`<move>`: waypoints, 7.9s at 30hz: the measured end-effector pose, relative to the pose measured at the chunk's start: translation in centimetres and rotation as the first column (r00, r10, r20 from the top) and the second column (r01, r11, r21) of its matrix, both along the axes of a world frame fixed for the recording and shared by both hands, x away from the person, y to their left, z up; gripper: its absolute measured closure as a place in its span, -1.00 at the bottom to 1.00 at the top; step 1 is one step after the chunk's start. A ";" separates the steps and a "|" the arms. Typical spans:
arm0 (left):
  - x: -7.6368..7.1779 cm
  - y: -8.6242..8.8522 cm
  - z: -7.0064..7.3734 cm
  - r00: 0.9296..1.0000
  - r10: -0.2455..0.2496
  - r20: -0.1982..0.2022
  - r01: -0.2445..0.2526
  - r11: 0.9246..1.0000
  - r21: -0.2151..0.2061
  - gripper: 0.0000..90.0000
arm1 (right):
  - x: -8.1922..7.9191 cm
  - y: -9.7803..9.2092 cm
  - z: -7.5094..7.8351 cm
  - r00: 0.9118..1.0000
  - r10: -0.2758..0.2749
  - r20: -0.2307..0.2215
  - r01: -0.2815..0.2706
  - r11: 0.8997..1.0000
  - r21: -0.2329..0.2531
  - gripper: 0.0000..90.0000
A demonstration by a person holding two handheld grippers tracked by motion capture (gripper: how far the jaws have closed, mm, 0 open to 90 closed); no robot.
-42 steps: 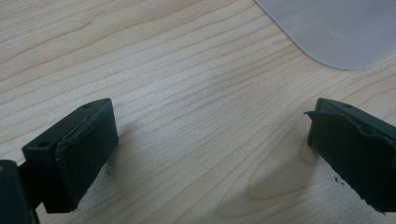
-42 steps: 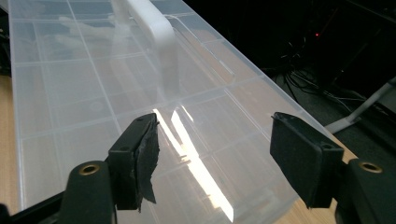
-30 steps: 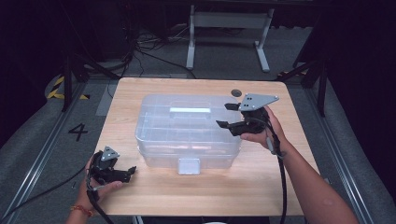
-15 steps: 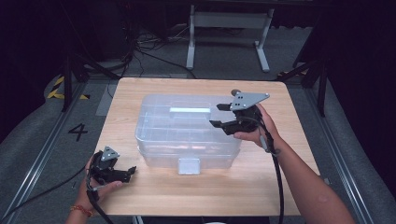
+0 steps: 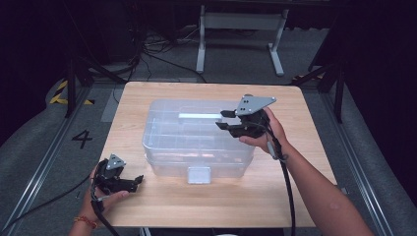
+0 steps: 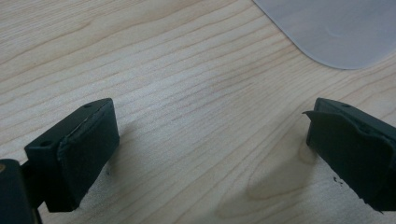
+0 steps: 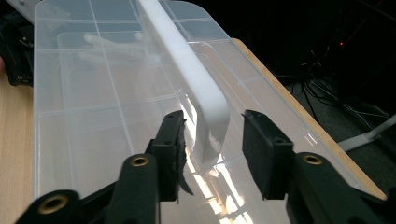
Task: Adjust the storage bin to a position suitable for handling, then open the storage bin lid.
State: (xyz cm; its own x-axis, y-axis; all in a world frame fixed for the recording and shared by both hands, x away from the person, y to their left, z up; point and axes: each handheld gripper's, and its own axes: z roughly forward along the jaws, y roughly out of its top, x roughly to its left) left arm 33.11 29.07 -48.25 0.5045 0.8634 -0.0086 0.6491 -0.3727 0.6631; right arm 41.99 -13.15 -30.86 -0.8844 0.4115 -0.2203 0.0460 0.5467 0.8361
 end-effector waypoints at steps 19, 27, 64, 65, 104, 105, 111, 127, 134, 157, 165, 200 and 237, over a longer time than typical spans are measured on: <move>0.0 0.0 0.0 1.000 -0.004 0.000 0.004 1.000 -0.001 -0.93 | 0.4 0.9 0.2 1.000 0.013 -0.021 -0.013 0.999 -0.030 0.70; -0.1 0.1 0.1 1.000 0.006 0.006 -0.006 1.000 -0.010 -0.85 | 0.6 0.9 0.4 0.999 0.023 -0.029 -0.024 0.999 -0.043 0.70; -2.1 -3.6 8.5 0.933 -0.184 0.309 0.208 0.977 -0.045 0.78 | 3.2 0.6 2.3 0.992 0.055 -0.111 -0.056 0.998 -0.007 0.68; -1.9 -4.0 8.6 0.931 -0.198 0.308 0.218 0.975 -0.034 0.82 | 3.3 0.6 2.4 0.992 0.054 -0.112 -0.055 0.998 -0.008 0.67; -1.5 -4.5 10.0 0.925 -0.217 0.313 0.241 0.970 -0.040 0.97 | -1.4 -9.7 1.9 0.981 -0.188 0.043 0.182 0.976 0.116 -0.03; -1.5 -4.5 10.1 0.925 -0.213 0.313 0.239 0.970 -0.046 0.97 | -1.6 -10.3 1.5 0.978 -0.205 0.042 0.199 0.973 0.115 -0.04; -1.4 -4.4 10.4 0.924 -0.208 0.320 0.236 0.970 -0.052 0.97 | -2.3 -12.2 -0.9 0.968 -0.248 0.022 0.245 0.964 0.104 -0.06; -0.7 -4.8 11.6 0.918 -0.207 0.339 0.242 0.968 -0.063 0.96 | -2.8 -11.6 -6.1 0.979 -0.203 -0.027 0.204 0.977 0.054 -0.10; -0.7 -4.8 11.7 0.916 -0.212 0.341 0.246 0.967 -0.061 0.95 | -3.5 -10.4 -6.2 0.983 -0.183 0.029 0.181 0.981 0.067 -0.09; -2.3 -1.6 8.5 0.945 -0.168 0.281 0.184 0.982 -0.032 0.70 | -3.4 -9.4 -5.2 0.970 -0.214 0.116 0.183 0.955 0.231 0.40; -2.7 -1.1 4.9 0.968 -0.190 0.166 0.187 0.982 0.034 0.59 | -3.1 -9.1 -4.7 0.958 -0.259 0.126 0.216 0.936 0.278 0.45; -0.8 -0.8 0.2 0.982 -0.179 0.055 0.180 0.983 -0.023 -0.14 | -0.1 -6.3 -2.1 0.832 -0.514 0.207 0.408 0.821 0.399 0.63; -0.6 -0.8 0.2 0.989 -0.142 0.041 0.143 0.990 -0.017 -0.33 | 6.1 -5.9 0.9 0.820 -0.559 0.121 0.495 0.799 0.341 0.88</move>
State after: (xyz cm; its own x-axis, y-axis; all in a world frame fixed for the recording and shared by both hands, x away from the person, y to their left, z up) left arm 32.48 28.26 -48.00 0.6226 0.7825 -0.0030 0.5638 -0.4459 0.6952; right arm 48.04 -19.01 -29.96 -0.4586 0.8718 -0.1721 0.0682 0.2276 0.9714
